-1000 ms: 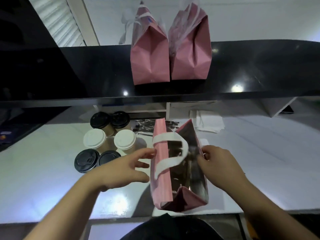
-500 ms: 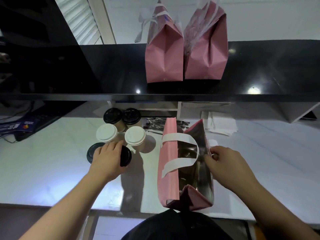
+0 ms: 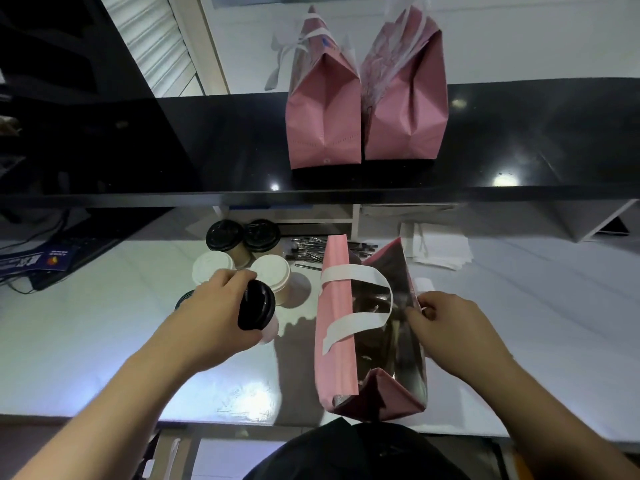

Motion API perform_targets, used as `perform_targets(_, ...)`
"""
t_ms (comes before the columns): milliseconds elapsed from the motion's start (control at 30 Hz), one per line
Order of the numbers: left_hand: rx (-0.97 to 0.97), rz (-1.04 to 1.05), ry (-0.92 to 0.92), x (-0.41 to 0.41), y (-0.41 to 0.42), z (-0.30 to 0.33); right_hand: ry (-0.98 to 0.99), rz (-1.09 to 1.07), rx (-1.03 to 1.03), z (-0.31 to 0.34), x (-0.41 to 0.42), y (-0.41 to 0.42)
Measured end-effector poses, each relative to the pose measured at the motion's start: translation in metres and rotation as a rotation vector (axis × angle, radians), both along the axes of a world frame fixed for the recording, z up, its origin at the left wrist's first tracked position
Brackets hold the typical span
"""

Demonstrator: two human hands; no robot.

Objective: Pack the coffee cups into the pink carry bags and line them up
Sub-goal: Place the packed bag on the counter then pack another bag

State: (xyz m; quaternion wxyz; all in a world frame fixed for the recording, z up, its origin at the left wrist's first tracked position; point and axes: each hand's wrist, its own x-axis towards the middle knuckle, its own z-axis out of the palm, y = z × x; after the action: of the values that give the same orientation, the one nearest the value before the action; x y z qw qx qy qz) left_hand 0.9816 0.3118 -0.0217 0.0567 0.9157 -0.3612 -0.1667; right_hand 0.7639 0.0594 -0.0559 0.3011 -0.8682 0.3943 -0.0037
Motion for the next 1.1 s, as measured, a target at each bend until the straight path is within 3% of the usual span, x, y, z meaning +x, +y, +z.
perform_targets(100, -0.107, -0.075, -0.071, -0.010, -0.005, 0.045, 0.008, 0.002, -0.001, 0.003, 0.000, 0.000)
perform_targets(233, -0.400, -0.173, -0.187, -0.031, -0.029, 0.097, 0.013, 0.006, 0.012, 0.007, -0.002, 0.002)
perform_targets(400, -0.575, -0.344, -0.167, -0.060, -0.089, 0.094, -0.009, 0.002, 0.069, 0.011, -0.005, 0.001)
perform_targets(700, -0.209, -0.473, -0.071, -0.065, -0.148, 0.022, 0.030, -0.013, -0.027, 0.004, -0.015, -0.010)
perform_targets(900, 0.009, -0.558, -0.161, -0.067, -0.175, -0.022, 0.028, 0.004, -0.024, 0.005, -0.015, -0.013)
perform_targets(1100, 0.148, -0.500, -0.089, -0.069, -0.199, -0.059, 0.031, 0.008, -0.020, 0.003, -0.018, -0.016)
